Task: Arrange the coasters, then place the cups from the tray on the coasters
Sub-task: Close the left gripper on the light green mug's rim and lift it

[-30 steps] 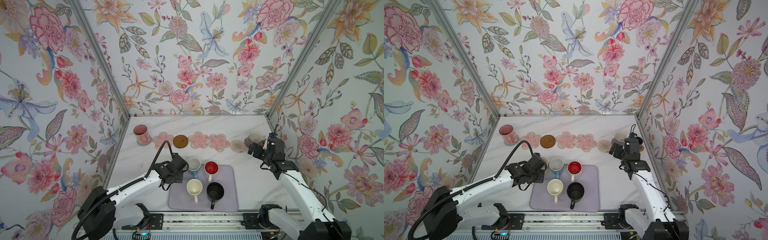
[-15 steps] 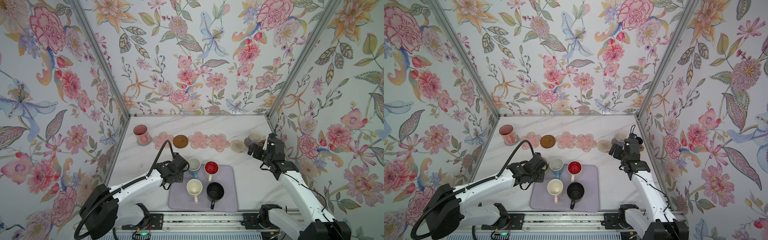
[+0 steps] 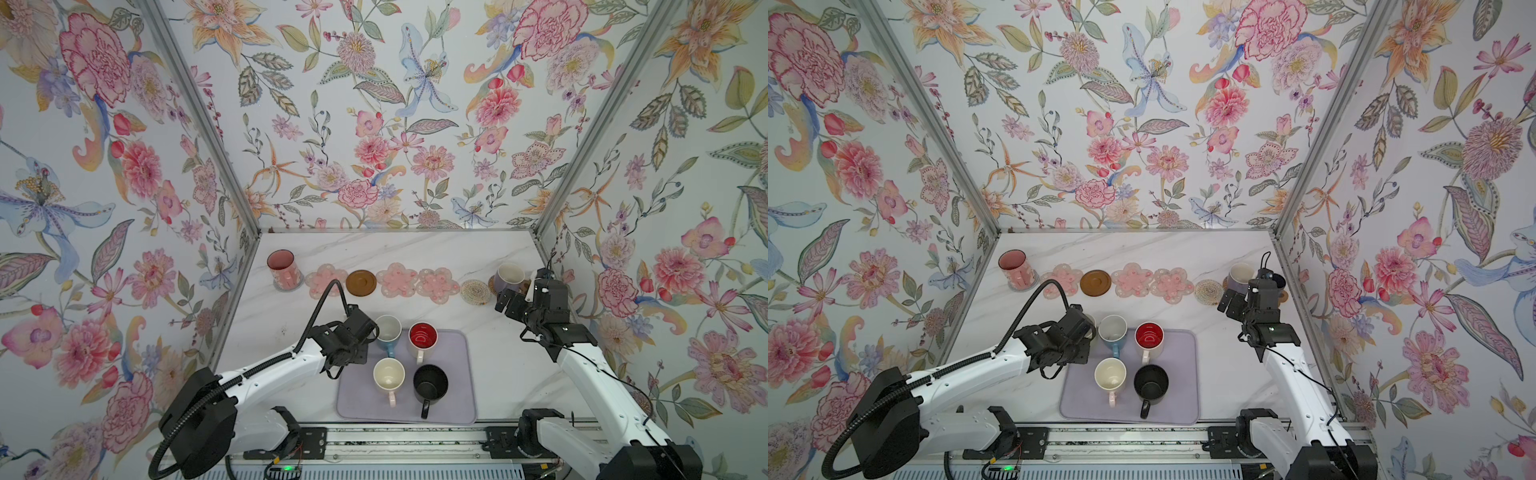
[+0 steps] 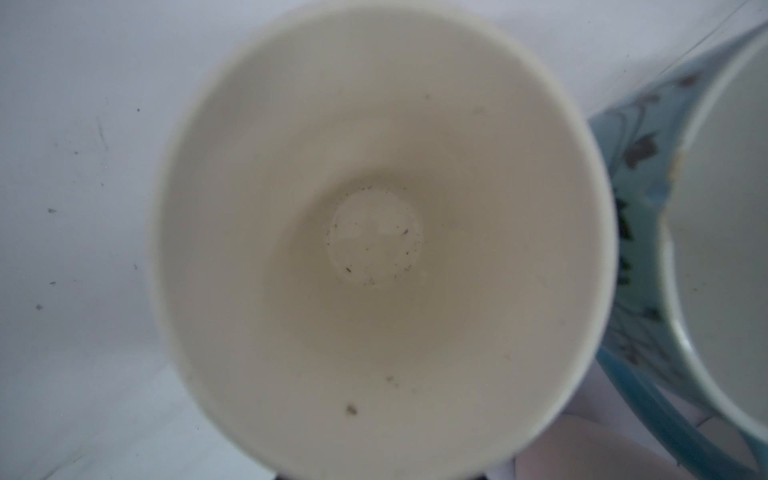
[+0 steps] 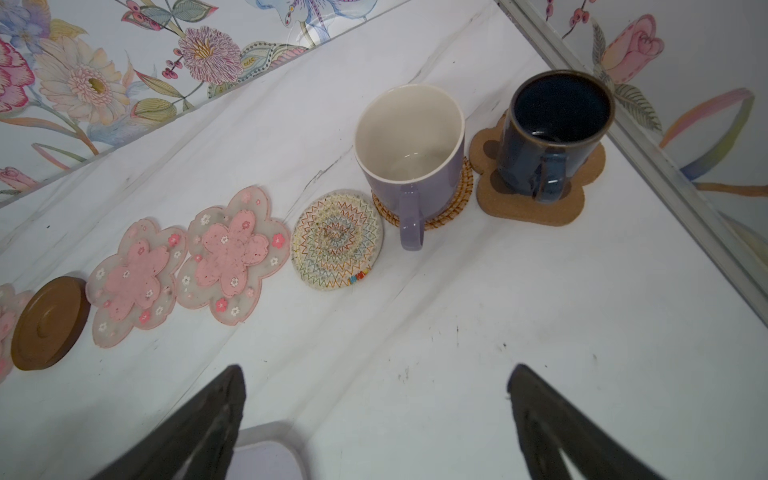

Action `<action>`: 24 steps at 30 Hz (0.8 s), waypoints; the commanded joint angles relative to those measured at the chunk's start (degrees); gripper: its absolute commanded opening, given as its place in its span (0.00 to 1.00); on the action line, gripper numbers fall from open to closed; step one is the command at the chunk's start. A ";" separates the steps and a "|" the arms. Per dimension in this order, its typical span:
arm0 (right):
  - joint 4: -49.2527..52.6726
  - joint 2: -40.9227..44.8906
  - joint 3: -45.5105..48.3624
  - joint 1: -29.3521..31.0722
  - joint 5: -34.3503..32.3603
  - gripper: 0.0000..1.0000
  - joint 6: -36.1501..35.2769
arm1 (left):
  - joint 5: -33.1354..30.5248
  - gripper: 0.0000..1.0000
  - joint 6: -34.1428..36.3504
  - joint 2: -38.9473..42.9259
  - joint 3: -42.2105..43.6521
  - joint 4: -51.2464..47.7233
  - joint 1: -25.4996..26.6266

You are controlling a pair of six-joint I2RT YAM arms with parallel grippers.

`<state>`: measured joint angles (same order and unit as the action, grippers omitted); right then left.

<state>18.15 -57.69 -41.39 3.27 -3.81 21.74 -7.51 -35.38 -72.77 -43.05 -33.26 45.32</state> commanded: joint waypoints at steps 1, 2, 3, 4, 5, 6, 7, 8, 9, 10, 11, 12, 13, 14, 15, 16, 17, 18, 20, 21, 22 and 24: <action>-0.66 0.83 0.60 0.42 0.38 0.99 0.49 | 0.34 0.27 0.69 -0.05 -0.39 0.11 -0.50; -0.66 0.91 0.55 0.41 0.31 0.99 0.49 | 0.42 0.25 0.66 -0.03 -0.33 0.11 -0.45; -0.70 0.88 0.59 0.42 0.37 0.99 0.50 | 0.55 0.24 0.58 -0.06 -0.28 0.12 -0.50; -0.75 0.90 0.60 0.41 0.33 0.99 0.50 | 0.58 0.23 0.65 -0.06 -0.28 0.05 -0.49; -0.73 0.91 0.61 0.36 0.35 0.99 0.43 | 0.59 0.21 0.66 -0.05 -0.28 -0.01 -0.45; -0.74 0.88 0.61 0.42 0.32 0.99 0.50 | 0.56 0.19 0.66 -0.05 -0.29 -0.04 -0.54; -0.67 0.91 0.60 0.42 0.32 0.99 0.49 | 0.56 0.17 0.64 0.04 -0.36 -0.13 -0.53; -0.66 0.88 0.60 0.42 0.34 0.99 0.46 | 0.48 0.15 0.63 0.17 -0.37 -0.27 -0.59; -0.62 0.91 0.60 0.42 0.34 0.99 0.45 | 0.36 0.12 0.57 0.30 -0.45 -0.42 -0.57; -0.66 0.87 0.61 0.42 0.31 0.99 0.46 | 0.22 0.09 0.57 0.52 -0.46 -0.52 -0.56; -0.61 0.90 0.60 0.36 0.32 0.99 0.50 | 0.08 0.07 0.49 0.66 -0.46 -0.73 -0.58; -0.73 0.98 0.65 0.42 0.37 0.99 0.49 | -0.17 0.03 0.35 0.82 -0.46 -0.97 -0.57; -0.80 1.00 0.61 0.42 0.32 0.99 0.48 | -0.32 0.00 0.32 1.06 -0.55 -1.16 -0.58; -0.82 0.91 0.60 0.42 0.37 0.99 0.50 | -0.52 0.00 0.24 1.29 -0.55 -1.36 -0.60; -0.91 1.00 0.69 0.39 0.30 0.99 0.46 | -0.73 0.00 0.15 1.48 -0.55 -1.74 -0.62; -0.92 0.87 0.66 0.42 0.38 0.99 0.50 | -1.04 0.00 -0.04 1.74 -0.63 -2.06 -0.59; -0.92 0.83 0.62 0.42 0.33 0.99 0.50 | -1.21 0.00 -0.17 1.95 -0.63 -2.39 -0.58; -0.79 0.74 0.49 0.42 0.35 0.99 0.50 | -1.53 0.00 -0.47 2.30 -0.63 -2.65 -0.59; -0.75 0.74 0.34 0.42 0.43 0.99 0.44 | -2.29 0.00 -1.04 3.32 -0.57 -3.10 -0.57; -0.81 0.82 0.33 0.42 0.43 0.99 0.50 | -2.50 0.00 -1.23 4.10 -0.50 -3.20 -0.61; -0.81 0.78 0.34 0.42 0.52 0.99 0.47 | -2.75 0.00 -1.36 4.87 -0.38 -3.27 -0.65; -0.82 0.82 0.43 0.42 0.48 0.99 0.67 | -3.02 0.00 -1.45 6.45 -0.33 -3.62 -0.70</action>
<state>18.13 -57.69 -41.39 3.27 -3.77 21.74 -7.79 -36.03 -69.84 -43.03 -36.45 45.17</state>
